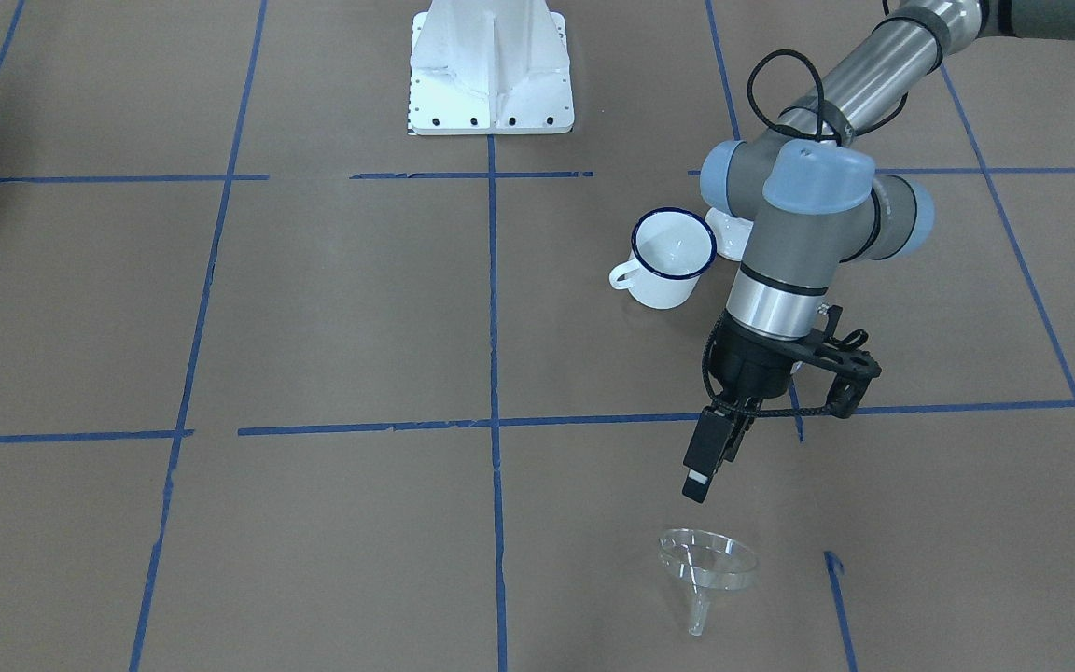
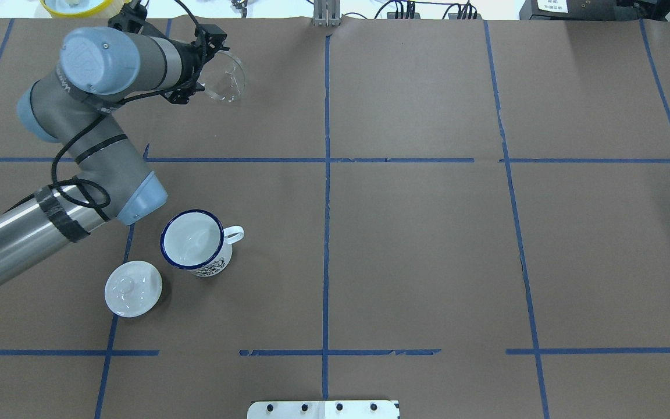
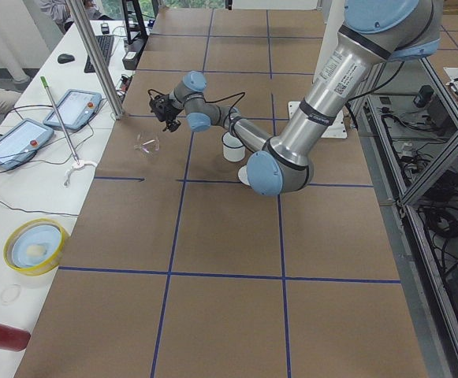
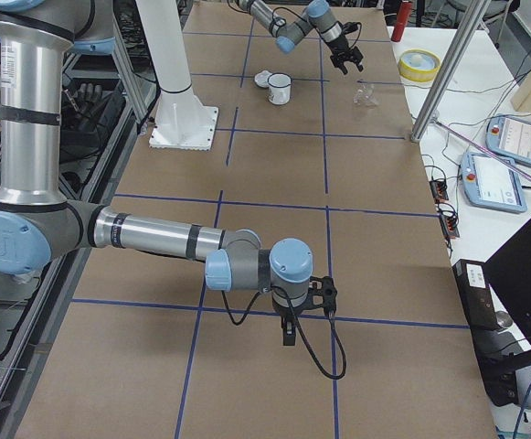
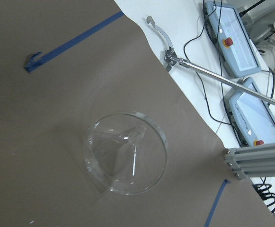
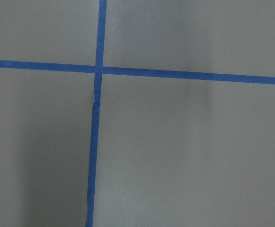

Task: Place funnel on cup
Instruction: 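Reach the left gripper to the clear glass funnel and grasp it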

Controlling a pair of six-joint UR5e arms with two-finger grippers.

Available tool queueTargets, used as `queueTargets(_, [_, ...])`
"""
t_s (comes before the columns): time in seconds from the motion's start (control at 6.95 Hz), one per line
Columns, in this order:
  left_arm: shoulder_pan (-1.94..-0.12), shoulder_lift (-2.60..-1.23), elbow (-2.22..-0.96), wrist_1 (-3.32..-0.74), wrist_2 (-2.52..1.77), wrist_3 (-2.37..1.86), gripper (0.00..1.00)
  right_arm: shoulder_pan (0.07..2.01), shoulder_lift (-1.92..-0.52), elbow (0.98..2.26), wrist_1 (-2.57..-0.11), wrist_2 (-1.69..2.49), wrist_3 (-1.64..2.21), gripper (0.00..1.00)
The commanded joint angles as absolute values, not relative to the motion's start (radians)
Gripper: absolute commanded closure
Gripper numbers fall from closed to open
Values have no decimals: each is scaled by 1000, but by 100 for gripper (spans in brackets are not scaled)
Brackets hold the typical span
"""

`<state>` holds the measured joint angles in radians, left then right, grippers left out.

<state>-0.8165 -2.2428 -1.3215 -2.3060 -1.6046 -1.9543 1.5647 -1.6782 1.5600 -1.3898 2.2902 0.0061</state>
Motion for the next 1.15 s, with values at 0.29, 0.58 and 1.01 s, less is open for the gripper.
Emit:
queueTargets(0.29, [-813, -2368, -987, -2503, -1565, -1957, 0, 1565, -1678, 1562, -1390, 2290, 6, 0])
queueTargets(0.58, [-815, -2376, -965, -2531, -1563, -1957, 32, 1565, -1678, 1562, -1390, 2290, 6, 0])
queueTargets(1.01, [-816, -2387, -953, -2533, -1563, -1954, 100, 1565, -1678, 1562, -1390, 2290, 6, 0])
